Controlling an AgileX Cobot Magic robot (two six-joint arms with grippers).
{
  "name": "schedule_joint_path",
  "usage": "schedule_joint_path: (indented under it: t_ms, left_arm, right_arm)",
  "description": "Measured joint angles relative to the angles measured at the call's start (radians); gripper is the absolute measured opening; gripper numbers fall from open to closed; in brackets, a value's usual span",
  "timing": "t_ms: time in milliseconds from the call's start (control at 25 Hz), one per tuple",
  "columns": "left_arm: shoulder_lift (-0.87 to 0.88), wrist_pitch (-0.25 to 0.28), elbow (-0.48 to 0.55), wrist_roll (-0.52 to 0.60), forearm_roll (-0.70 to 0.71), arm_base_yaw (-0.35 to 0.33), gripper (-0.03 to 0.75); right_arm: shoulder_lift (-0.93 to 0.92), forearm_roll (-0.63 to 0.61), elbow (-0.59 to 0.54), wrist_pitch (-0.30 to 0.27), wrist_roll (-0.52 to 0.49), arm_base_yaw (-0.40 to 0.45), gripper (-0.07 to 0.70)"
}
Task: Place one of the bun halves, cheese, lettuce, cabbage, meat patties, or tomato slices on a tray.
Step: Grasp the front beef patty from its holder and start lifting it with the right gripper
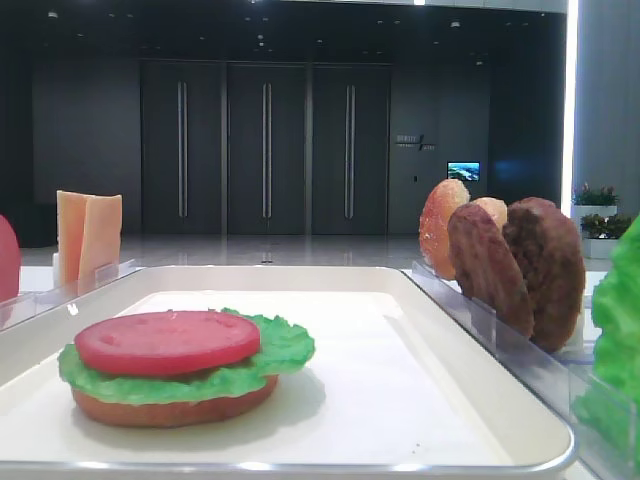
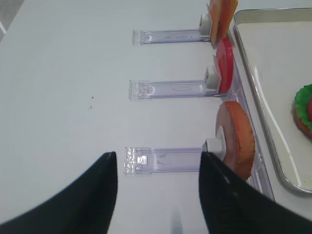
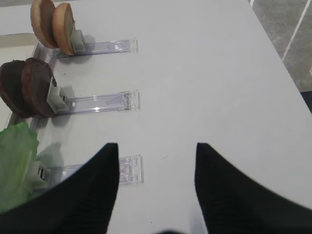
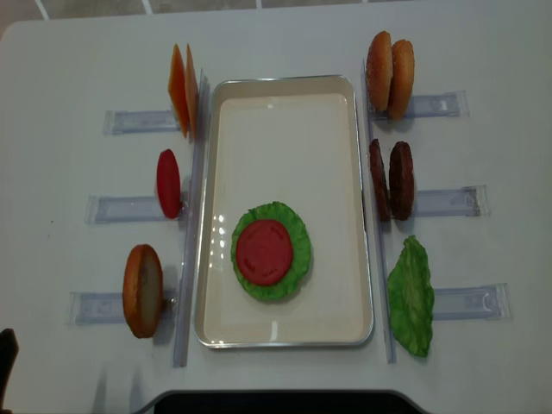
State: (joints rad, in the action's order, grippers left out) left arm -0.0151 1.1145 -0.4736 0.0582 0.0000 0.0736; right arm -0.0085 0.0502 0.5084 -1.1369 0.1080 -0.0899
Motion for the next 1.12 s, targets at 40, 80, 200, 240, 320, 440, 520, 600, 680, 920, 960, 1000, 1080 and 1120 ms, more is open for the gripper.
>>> schedule_joint_path:
  t_ms: [40, 80, 200, 240, 320, 440, 520, 600, 680, 920, 960, 1000, 1080, 1120]
  left_arm:
    - [0.000, 0.000, 0.000, 0.000, 0.000, 0.000, 0.408]
    - [0.000, 0.000, 0.000, 0.000, 0.000, 0.000, 0.408]
    - [0.000, 0.000, 0.000, 0.000, 0.000, 0.000, 0.408]
    - [0.000, 0.000, 0.000, 0.000, 0.000, 0.000, 0.408]
    - [0.000, 0.000, 0.000, 0.000, 0.000, 0.000, 0.408]
    - [0.000, 0.000, 0.000, 0.000, 0.000, 0.000, 0.408]
    - [0.000, 0.000, 0.000, 0.000, 0.000, 0.000, 0.408]
    - [0.000, 0.000, 0.000, 0.000, 0.000, 0.000, 0.408]
    - [0.000, 0.000, 0.000, 0.000, 0.000, 0.000, 0.408]
    - [0.000, 0.000, 0.000, 0.000, 0.000, 0.000, 0.408]
    - [0.000, 0.000, 0.000, 0.000, 0.000, 0.000, 0.408]
    - [0.000, 0.000, 0.000, 0.000, 0.000, 0.000, 0.408]
    - [0.000, 0.000, 0.000, 0.000, 0.000, 0.000, 0.408]
    - [0.000, 0.000, 0.000, 0.000, 0.000, 0.000, 0.408]
  right_arm:
    - [0.000, 0.000, 0.000, 0.000, 0.000, 0.000, 0.345]
    - [0.000, 0.000, 0.000, 0.000, 0.000, 0.000, 0.345]
    - [0.000, 0.000, 0.000, 0.000, 0.000, 0.000, 0.345]
    - [0.000, 0.000, 0.000, 0.000, 0.000, 0.000, 0.345]
    - [0.000, 0.000, 0.000, 0.000, 0.000, 0.000, 0.345]
    - [0.000, 0.000, 0.000, 0.000, 0.000, 0.000, 0.345]
    - [0.000, 0.000, 0.000, 0.000, 0.000, 0.000, 0.345]
    - [0.000, 0.000, 0.000, 0.000, 0.000, 0.000, 0.345]
    - [0.000, 0.000, 0.000, 0.000, 0.000, 0.000, 0.345]
    - [0.000, 0.000, 0.000, 0.000, 0.000, 0.000, 0.345]
    - [0.000, 0.000, 0.000, 0.000, 0.000, 0.000, 0.345]
    - [0.000, 0.000, 0.000, 0.000, 0.000, 0.000, 0.345]
    - [0.000, 0.000, 0.000, 0.003, 0.000, 0.000, 0.345]
    - [0.000, 0.000, 0.002, 0.005, 0.000, 0.000, 0.345]
